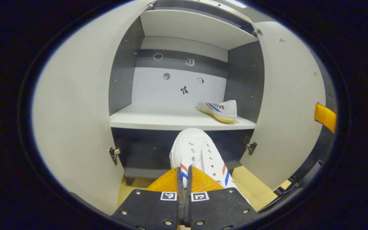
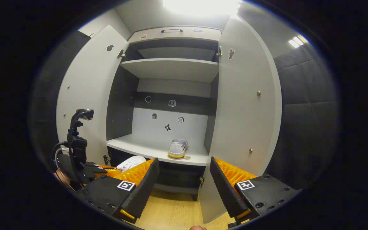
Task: Grab one shoe with the right hand and put it into the shoe cabinet, grab the other shoe with the left hand and put it into the shoe cabinet; then close the right door with the right hand and the left door with the left hand.
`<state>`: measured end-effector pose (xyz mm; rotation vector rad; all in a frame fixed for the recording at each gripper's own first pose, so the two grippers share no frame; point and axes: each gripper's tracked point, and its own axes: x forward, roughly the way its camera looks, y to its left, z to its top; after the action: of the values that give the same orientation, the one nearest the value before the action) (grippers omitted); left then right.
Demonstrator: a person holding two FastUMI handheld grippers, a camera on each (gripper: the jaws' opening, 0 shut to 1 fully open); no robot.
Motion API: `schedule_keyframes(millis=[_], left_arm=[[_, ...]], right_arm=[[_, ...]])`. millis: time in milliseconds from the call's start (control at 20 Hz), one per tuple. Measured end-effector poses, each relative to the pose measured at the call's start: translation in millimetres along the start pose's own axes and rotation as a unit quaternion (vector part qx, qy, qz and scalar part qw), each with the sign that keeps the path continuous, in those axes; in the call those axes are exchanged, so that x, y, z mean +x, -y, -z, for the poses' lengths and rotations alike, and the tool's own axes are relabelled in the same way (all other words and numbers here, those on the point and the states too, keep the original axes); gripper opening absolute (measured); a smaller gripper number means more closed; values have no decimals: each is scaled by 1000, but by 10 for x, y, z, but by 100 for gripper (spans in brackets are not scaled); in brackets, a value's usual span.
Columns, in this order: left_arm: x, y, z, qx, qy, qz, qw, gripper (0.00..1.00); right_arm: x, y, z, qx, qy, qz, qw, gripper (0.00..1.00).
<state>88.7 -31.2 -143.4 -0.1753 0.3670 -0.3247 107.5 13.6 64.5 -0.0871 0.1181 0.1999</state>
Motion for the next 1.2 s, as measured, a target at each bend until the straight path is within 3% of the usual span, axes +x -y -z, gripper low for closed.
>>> schedule_keyframes(millis=[250,650,1200], left_arm=[[-112,-15,54,0,36,2,999,1],[-296,11,102,-4,81,-26,996,1],[-357,-52,115,-23,82,-42,995,1]], right_arm=[[71,5,55,2,-4,-2,1000,99],[183,4,188,3,-12,-10,1000,100],[384,-72,489,10,-43,-30,999,99]])
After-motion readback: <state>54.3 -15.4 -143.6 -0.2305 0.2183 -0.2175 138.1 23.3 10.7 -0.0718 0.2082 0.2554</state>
